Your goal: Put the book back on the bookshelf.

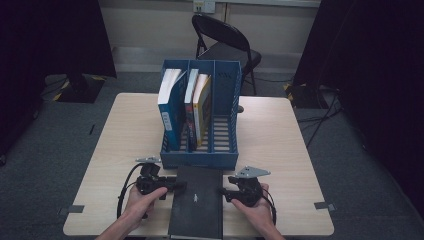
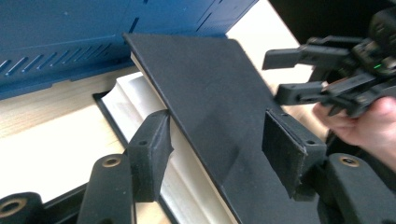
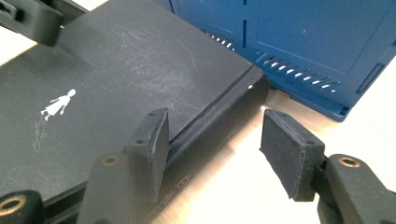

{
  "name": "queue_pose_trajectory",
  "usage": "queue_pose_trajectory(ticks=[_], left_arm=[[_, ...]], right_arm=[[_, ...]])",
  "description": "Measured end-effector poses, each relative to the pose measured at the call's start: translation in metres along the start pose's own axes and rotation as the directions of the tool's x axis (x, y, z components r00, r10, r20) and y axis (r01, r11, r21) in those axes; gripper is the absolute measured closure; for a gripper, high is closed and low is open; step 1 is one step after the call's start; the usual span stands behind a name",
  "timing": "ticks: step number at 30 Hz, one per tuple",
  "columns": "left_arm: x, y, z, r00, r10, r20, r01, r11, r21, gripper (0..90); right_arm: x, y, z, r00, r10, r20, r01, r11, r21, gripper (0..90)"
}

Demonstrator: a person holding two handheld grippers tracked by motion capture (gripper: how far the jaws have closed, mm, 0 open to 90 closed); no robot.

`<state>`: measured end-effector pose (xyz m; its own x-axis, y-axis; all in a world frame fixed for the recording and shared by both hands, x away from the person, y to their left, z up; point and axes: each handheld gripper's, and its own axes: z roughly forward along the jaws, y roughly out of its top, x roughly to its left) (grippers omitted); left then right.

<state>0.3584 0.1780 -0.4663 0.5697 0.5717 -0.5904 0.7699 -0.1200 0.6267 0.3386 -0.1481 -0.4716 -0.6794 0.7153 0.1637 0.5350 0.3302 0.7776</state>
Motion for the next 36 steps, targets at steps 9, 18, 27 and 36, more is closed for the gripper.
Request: queue_pose_trajectory(ticks=[9,18,27,36], left_arm=[[-0.007,-0.002,-0.004,0.9992,-0.004,0.040,0.005,0.9998,-0.017,46.6],[-0.012,-0.015,0.004,0.9982,-0.013,0.058,0.009,0.9972,0.074,45.0],[-0.011,-0.006,0.019,0.9969,-0.024,0.075,0.017,0.9959,0.089,42.5],[-0.014,0.001,0.027,0.9980,0.000,0.064,-0.007,0.9948,0.102,38.8]], right_arm=[[-0.001,0.000,0.000,1.0000,0.005,-0.002,-0.005,1.000,0.000,40.7],[-0.001,0.000,0.000,1.0000,0.007,-0.002,-0.007,1.000,0.002,40.9],[-0.001,-0.001,0.000,1.0000,0.007,-0.004,-0.007,1.000,0.000,40.3],[-0.002,0.000,0.000,1.0000,0.003,-0.003,-0.003,1.000,0.002,39.8]])
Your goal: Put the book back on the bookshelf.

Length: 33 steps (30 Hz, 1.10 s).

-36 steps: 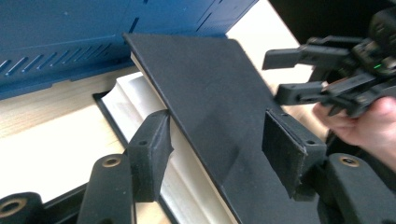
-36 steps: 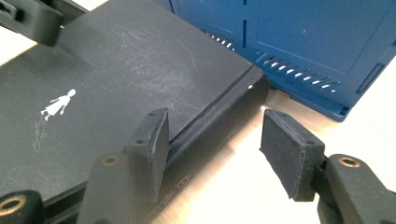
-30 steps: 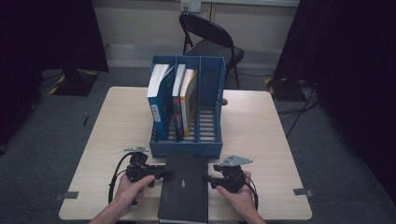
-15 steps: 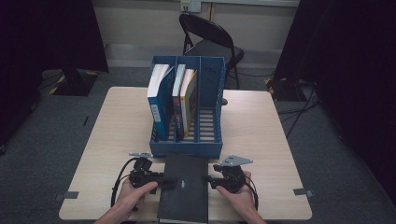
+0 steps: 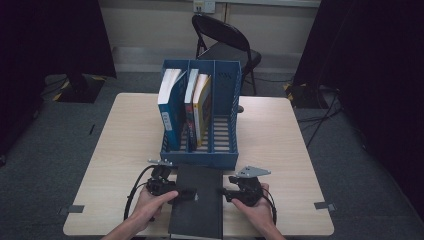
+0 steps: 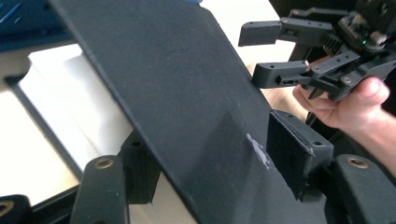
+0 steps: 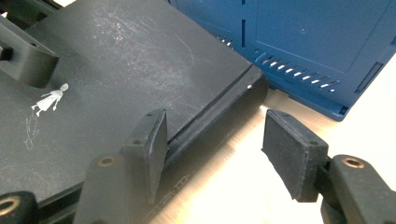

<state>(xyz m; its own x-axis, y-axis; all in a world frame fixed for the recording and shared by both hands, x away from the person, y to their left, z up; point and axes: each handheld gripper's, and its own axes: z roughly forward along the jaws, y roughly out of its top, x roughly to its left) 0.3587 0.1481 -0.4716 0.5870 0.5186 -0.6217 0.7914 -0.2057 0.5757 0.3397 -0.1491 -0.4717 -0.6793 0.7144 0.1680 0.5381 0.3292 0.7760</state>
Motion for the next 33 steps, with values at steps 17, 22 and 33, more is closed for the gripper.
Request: queue_pose_trajectory(ticks=[17,22,33], left_arm=[[0.016,0.005,0.006,0.9867,-0.071,0.147,0.074,0.9970,-0.021,62.9],[0.012,0.005,0.003,0.9894,-0.051,0.136,0.055,0.9979,-0.033,63.7],[0.001,0.004,-0.004,0.9926,-0.002,0.121,0.008,0.9988,-0.049,64.9]], right_arm=[[-0.001,0.001,-0.001,0.9996,0.016,-0.025,-0.017,1.000,-0.006,34.8],[0.003,0.000,0.001,0.9964,0.008,-0.084,-0.008,1.000,0.003,30.2],[0.003,-0.001,0.005,0.9850,0.045,-0.167,-0.045,0.999,0.009,17.8]])
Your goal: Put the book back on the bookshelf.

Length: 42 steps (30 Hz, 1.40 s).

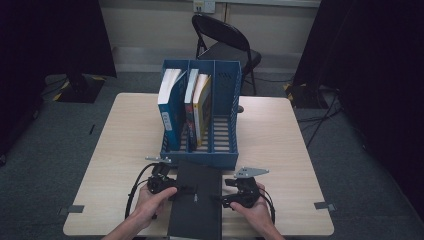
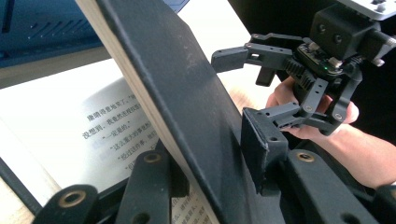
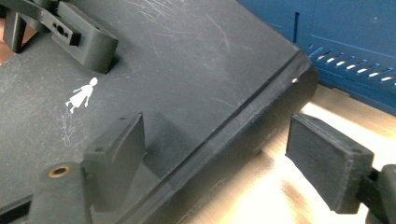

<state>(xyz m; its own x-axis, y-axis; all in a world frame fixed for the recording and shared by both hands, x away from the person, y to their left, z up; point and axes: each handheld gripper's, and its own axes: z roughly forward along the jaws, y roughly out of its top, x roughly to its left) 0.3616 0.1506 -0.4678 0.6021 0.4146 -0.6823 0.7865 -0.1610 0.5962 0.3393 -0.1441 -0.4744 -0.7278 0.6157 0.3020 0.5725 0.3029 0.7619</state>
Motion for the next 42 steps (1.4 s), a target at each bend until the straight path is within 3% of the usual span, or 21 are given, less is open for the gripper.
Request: queue_pose_trajectory(ticks=[8,16,23,26,30,35,39,42], left_arm=[[-0.009,-0.005,-0.007,0.9986,0.054,0.002,-0.053,0.9983,-0.022,65.8],[-0.019,-0.005,-0.011,0.9908,0.135,0.013,-0.135,0.9907,-0.019,67.1],[-0.021,-0.004,-0.014,0.9885,0.149,0.024,-0.149,0.9885,-0.026,68.3],[-0.022,-0.004,-0.016,0.9863,0.162,0.030,-0.161,0.9864,-0.031,69.1],[-0.025,-0.004,-0.017,0.9799,0.193,0.050,-0.191,0.9808,-0.036,70.5],[-0.029,-0.003,-0.019,0.9708,0.232,0.063,-0.229,0.9723,-0.046,71.4],[-0.034,-0.001,-0.024,0.9653,0.253,0.066,-0.247,0.9653,-0.084,73.1],[-0.041,0.001,-0.028,0.9545,0.294,0.049,-0.289,0.9528,-0.093,73.3]], right_arm=[[0.000,-0.001,0.001,0.9986,0.019,-0.050,-0.019,1.000,-0.007,12.7],[-0.004,-0.001,0.002,0.9911,0.052,-0.122,-0.052,0.999,0.004,7.7],[-0.004,-0.001,0.003,0.9859,0.072,-0.151,-0.072,0.997,0.007,7.3],[-0.008,-0.001,0.004,0.9775,0.101,-0.185,-0.100,0.995,0.012,7.2],[-0.012,-0.001,0.007,0.9554,0.141,-0.260,-0.138,0.990,0.031,7.4],[-0.006,0.003,0.003,0.9615,0.111,-0.251,-0.108,0.994,0.028,7.9],[0.000,0.012,-0.003,0.9703,0.081,-0.228,-0.081,0.997,0.008,10.6],[0.002,0.020,-0.009,0.9723,0.065,-0.224,-0.073,0.997,-0.028,13.7]])
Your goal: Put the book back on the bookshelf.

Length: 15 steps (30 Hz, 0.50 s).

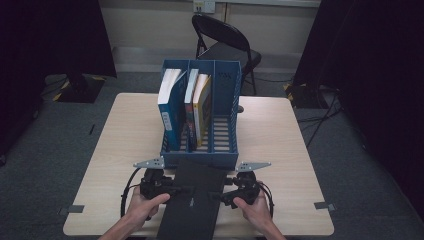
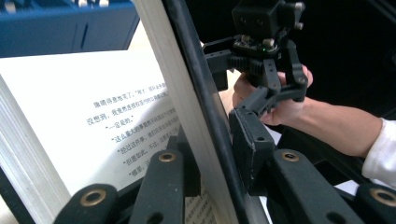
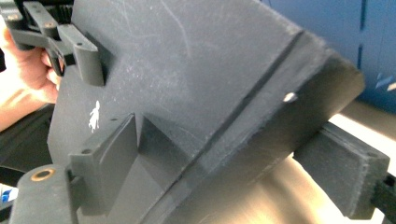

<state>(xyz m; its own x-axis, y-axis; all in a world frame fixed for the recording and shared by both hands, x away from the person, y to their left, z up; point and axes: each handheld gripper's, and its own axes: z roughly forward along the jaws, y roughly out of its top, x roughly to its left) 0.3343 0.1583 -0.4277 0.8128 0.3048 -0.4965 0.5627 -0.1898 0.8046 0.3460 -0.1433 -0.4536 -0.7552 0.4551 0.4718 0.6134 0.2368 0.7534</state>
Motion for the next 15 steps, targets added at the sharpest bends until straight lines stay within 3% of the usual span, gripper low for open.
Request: queue_pose_trajectory(ticks=[7,11,15], left_arm=[[-0.008,0.008,-0.004,0.9989,0.045,0.015,-0.044,0.9980,-0.046,74.1],[-0.016,0.016,-0.005,0.9951,0.099,0.002,-0.099,0.9932,-0.062,75.8],[-0.016,0.020,-0.005,0.9926,0.121,-0.008,-0.121,0.9905,-0.066,76.3]], right_arm=[[0.011,0.013,-0.016,0.9982,-0.055,0.026,0.056,0.997,-0.052,20.1],[0.018,0.024,-0.034,0.9938,-0.096,0.056,0.103,0.987,-0.123,29.3],[0.026,0.032,-0.043,0.9864,-0.133,0.096,0.147,0.976,-0.158,34.5]])
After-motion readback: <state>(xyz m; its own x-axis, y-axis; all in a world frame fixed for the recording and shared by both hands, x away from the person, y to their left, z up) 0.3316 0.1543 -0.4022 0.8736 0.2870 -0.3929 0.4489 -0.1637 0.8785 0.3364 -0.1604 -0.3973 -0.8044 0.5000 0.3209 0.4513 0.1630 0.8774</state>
